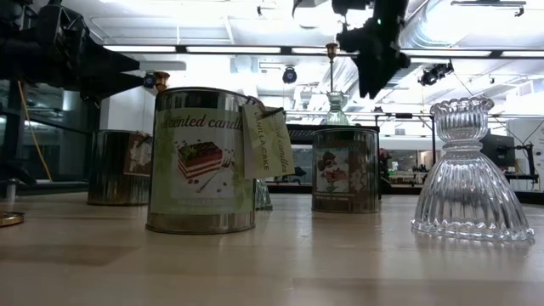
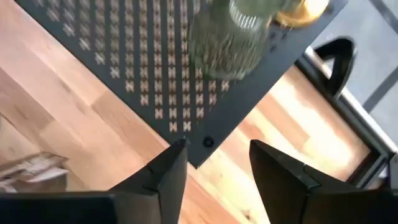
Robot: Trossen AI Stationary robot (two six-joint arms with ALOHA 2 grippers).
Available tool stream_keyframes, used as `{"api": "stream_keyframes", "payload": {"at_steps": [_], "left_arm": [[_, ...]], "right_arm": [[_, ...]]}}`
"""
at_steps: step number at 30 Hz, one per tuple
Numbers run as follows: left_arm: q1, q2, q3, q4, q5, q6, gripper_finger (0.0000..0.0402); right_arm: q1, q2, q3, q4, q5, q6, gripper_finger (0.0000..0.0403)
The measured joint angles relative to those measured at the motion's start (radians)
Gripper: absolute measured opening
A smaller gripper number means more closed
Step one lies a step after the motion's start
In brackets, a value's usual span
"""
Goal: Pick & Place candle stick holders
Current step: Put the top gold candle holder on the shelf aligned with the gold candle holder
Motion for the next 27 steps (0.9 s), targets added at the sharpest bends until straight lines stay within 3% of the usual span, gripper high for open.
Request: {"api": "stream_keyframes", "payload": {"at_steps": [9,17,27], "left_arm": [[0.000,0.000,0.000,0.000,0.000,0.000,0.0218],[0.000,0.000,0.000,0.000,0.000,0.000,0.0218],[0.000,0.000,0.000,0.000,0.000,0.000,0.0218]], "right_arm": [[0.064,-0.097,-0.204,0.206,-0.005,0.028,0.0107],[0.140,-0.217,-0.295,0.258,0.000,0.050,0.0086],[0.181,-0.254,-0.483,0.730,0.003,-0.020,0.0084]]}}
